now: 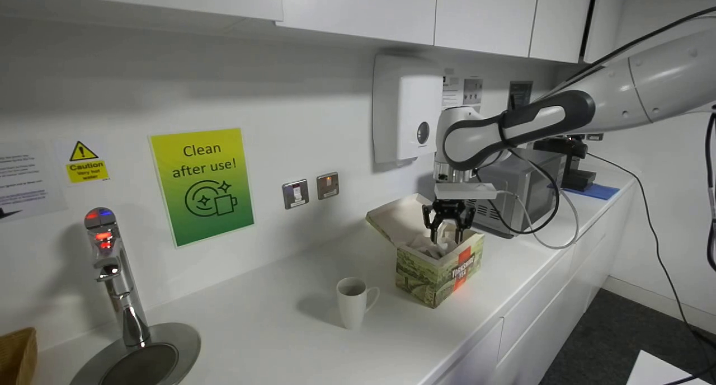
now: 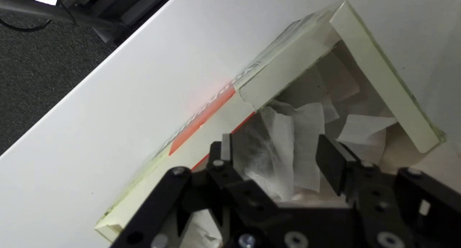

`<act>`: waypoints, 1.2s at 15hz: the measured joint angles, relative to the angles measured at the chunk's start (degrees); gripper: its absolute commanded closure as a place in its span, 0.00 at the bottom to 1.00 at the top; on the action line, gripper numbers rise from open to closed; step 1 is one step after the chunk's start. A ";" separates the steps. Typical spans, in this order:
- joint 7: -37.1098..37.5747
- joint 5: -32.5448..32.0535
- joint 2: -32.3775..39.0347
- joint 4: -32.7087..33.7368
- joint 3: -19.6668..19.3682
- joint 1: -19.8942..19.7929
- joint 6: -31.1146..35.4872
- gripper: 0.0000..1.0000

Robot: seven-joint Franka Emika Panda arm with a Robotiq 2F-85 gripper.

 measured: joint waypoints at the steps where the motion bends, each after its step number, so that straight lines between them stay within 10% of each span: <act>1: -0.03 0.02 0.00 0.00 0.11 0.01 0.00 0.00; 8: 0.64 -4.63 -3.95 0.04 2.66 1.84 -0.18 0.00; 18: 12.74 -33.19 -0.72 13.99 11.53 8.41 -15.97 0.00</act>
